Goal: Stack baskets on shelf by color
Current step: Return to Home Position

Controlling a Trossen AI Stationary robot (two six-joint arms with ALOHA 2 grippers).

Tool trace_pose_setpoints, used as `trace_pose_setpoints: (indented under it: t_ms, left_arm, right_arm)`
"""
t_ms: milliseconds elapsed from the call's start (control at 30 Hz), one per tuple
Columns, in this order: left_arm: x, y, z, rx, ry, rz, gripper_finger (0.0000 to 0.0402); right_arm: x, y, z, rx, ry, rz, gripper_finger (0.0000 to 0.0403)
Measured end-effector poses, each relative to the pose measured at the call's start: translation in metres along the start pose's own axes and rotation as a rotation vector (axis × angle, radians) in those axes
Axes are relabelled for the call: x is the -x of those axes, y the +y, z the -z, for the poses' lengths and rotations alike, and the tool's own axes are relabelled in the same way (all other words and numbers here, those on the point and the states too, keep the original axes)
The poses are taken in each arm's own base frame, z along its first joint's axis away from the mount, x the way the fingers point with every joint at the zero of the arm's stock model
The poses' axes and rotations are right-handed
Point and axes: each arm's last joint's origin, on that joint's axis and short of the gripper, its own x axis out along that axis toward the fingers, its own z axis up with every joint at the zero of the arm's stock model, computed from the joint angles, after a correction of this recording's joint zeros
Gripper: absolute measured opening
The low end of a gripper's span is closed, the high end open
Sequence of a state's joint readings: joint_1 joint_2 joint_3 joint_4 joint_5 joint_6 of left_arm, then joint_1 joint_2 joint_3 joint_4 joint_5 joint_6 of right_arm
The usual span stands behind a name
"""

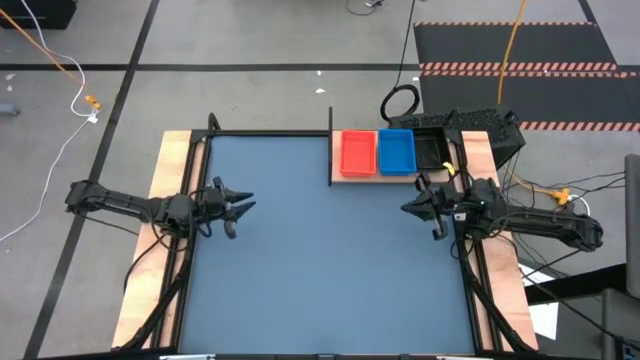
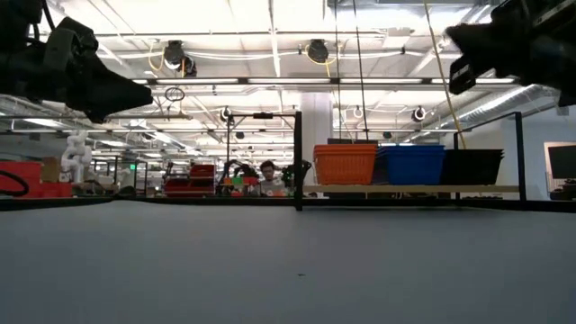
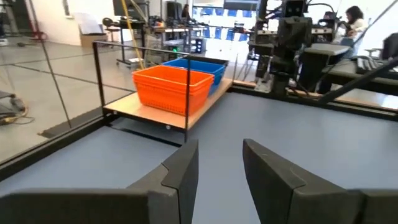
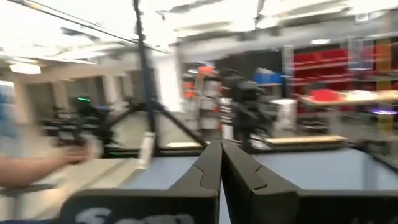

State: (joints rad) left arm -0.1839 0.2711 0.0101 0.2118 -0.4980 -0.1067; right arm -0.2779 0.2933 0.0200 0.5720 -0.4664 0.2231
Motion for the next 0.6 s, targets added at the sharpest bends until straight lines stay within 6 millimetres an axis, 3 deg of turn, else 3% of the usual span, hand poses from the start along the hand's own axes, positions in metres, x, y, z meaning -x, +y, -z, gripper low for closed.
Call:
trace_pose_setpoints:
  t_ms: [133, 300, 467, 600]
  left_arm:
    - [0.003, -0.002, -0.003, -0.027, -0.034, 0.032, 0.0127]
    - [0.01, -0.003, -0.01, -0.076, -0.103, 0.066, 0.0127]
    - [0.014, -0.002, -0.004, -0.094, -0.055, 0.075, 0.0127]
    - [0.015, -0.001, -0.003, -0.083, -0.048, 0.073, 0.0127]
  right_arm:
    - [0.005, 0.007, -0.005, -0.012, -0.028, -0.102, 0.0]
    - [0.014, 0.012, -0.01, 0.061, -0.078, -0.101, 0.0]
    - [0.018, 0.009, -0.001, 0.029, 0.007, -0.058, 0.0]
    - [0.018, 0.006, 0.007, 0.1, 0.072, 0.01, 0.0]
